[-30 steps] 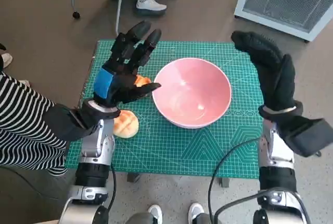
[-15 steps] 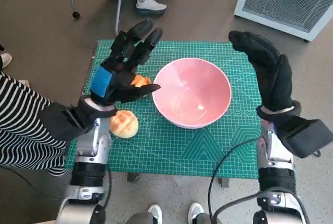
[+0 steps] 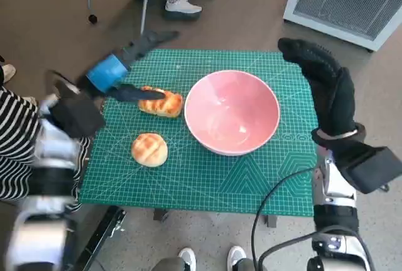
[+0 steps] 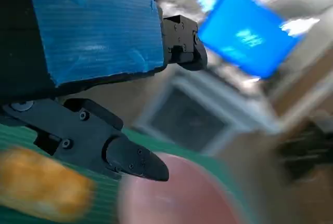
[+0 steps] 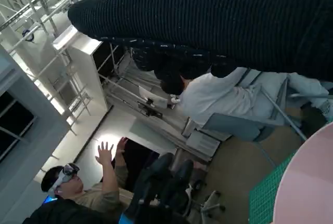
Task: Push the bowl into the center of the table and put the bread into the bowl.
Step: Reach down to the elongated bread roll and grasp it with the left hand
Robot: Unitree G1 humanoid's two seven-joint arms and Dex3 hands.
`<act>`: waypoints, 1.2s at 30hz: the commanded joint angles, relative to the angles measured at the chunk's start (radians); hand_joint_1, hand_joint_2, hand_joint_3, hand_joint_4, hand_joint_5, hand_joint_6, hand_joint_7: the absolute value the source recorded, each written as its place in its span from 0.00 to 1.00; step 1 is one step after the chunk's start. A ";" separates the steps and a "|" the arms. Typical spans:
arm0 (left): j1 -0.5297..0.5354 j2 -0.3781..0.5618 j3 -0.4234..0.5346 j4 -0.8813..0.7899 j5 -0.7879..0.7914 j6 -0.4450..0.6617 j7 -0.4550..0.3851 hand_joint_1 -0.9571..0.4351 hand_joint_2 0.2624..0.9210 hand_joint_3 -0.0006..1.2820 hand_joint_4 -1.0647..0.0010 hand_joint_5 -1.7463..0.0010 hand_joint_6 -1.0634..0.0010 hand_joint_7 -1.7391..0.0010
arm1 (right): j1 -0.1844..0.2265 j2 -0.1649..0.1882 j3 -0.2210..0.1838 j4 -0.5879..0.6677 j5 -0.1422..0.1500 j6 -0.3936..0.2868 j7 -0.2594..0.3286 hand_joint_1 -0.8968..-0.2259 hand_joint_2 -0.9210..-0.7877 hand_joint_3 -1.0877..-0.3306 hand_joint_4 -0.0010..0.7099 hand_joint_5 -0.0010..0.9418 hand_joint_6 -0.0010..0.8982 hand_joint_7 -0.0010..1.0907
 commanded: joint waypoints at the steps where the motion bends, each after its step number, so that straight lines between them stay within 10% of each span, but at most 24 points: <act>1: -0.069 0.017 -0.059 0.133 0.059 -0.009 -0.004 0.52 0.86 0.00 0.82 1.00 0.82 0.87 | 0.023 0.004 0.000 0.004 0.005 0.017 -0.010 0.16 0.00 0.51 0.32 0.01 0.09 0.48; 36: -0.283 -0.108 -0.327 0.577 0.308 0.204 0.073 0.62 0.80 0.01 0.87 1.00 0.73 0.98 | 0.030 0.009 -0.007 0.003 0.017 0.025 -0.028 0.16 0.00 0.51 0.31 0.00 0.09 0.49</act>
